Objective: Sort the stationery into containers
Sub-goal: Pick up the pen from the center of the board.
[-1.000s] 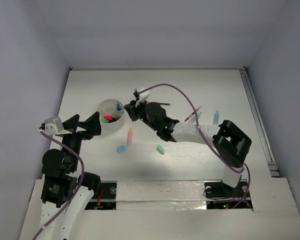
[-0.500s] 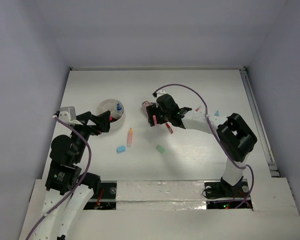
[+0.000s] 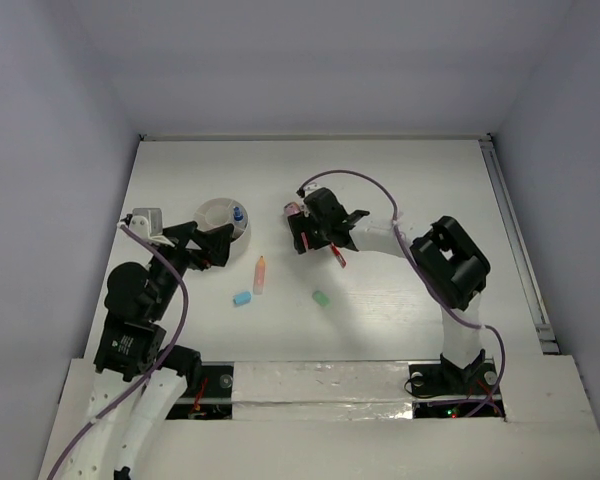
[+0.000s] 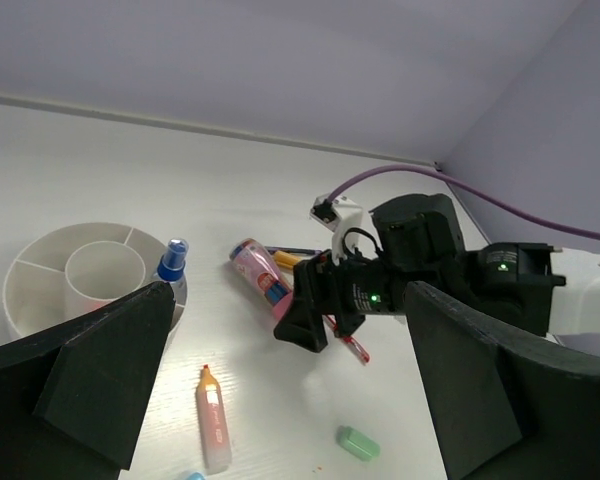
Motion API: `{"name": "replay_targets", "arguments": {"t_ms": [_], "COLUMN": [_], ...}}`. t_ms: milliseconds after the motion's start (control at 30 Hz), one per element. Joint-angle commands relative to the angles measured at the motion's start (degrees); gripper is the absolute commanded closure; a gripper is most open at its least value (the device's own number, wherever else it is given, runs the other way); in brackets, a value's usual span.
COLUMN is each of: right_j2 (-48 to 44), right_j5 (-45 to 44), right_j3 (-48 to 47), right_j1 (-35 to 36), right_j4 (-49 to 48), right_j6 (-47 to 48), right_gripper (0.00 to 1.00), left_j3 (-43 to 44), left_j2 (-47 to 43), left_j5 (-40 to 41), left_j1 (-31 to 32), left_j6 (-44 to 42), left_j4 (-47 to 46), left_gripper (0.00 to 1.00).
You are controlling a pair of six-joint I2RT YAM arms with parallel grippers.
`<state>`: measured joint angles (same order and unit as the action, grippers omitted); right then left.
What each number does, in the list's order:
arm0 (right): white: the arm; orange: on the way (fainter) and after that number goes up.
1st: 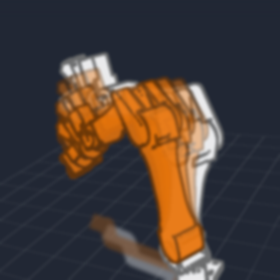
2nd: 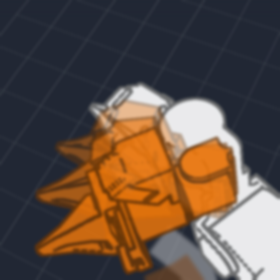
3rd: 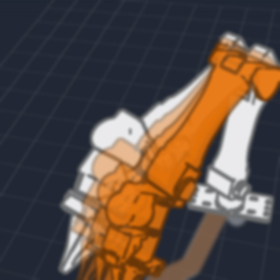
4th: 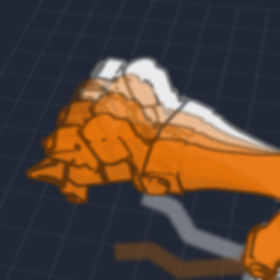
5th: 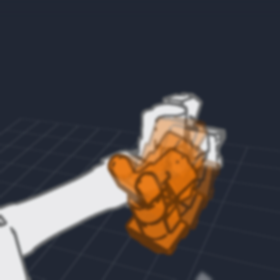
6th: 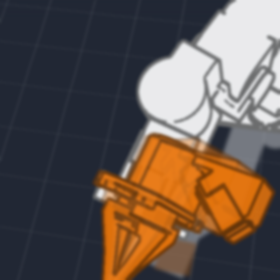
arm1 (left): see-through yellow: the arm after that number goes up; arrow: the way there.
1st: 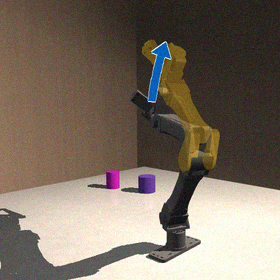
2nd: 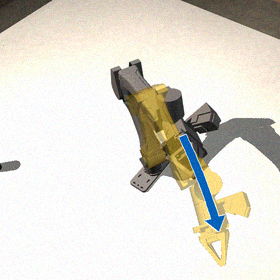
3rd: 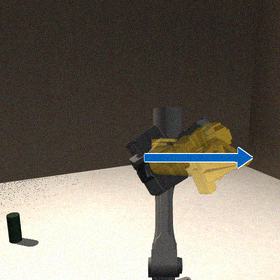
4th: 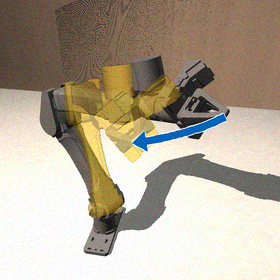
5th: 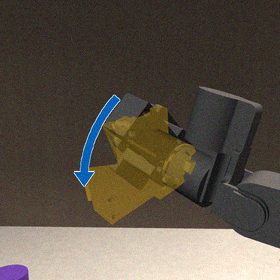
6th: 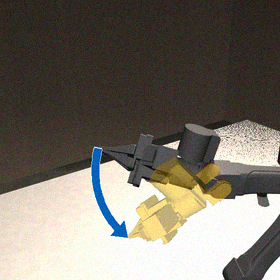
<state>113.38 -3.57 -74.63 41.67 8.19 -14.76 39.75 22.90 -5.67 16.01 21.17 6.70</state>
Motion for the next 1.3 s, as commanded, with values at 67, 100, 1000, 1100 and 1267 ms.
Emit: {"name": "replay_targets", "arguments": {"t_ms": [67, 100, 1000, 1100, 1267], "right_j2": [2.3, 2.5, -27.3, -31.3, -35.3], "right_j5": [-2.0, -2.1, 15.2, 21.8, 32.6], "right_j3": [-3.9, -3.9, 7.3, 7.4, 7.4], "right_j1": [-0.6, -0.6, -0.1, 0.5, 1.0], "right_j4": [-1.1, -1.3, 3.8, 6.0, 9.6], "right_j6": [1.1, 1.1, 4.7, 5.4, 6.0], "right_gripper": [0.25, 0.26, 0.88, 0.88, 0.92], "left_j3": [-1.0, -1.2, -3.8, -4.5, -5.2], "left_j2": [1.4, 1.5, 11.8, 12.1, 13.8], "left_j5": [-4.9, -5.5, -16.7, -17.3, -19.7], "left_j1": [-0.4, -0.4, -0.4, -0.4, -0.4], "left_j6": [1.8, 1.9, 8.4, 9.5, 10.5], "left_j4": [-4.2, -4.6, -11.4, -12.7, -14.1], "left_gripper": [0.04, 0.07, 0.28, 0.24, 0.15]}}
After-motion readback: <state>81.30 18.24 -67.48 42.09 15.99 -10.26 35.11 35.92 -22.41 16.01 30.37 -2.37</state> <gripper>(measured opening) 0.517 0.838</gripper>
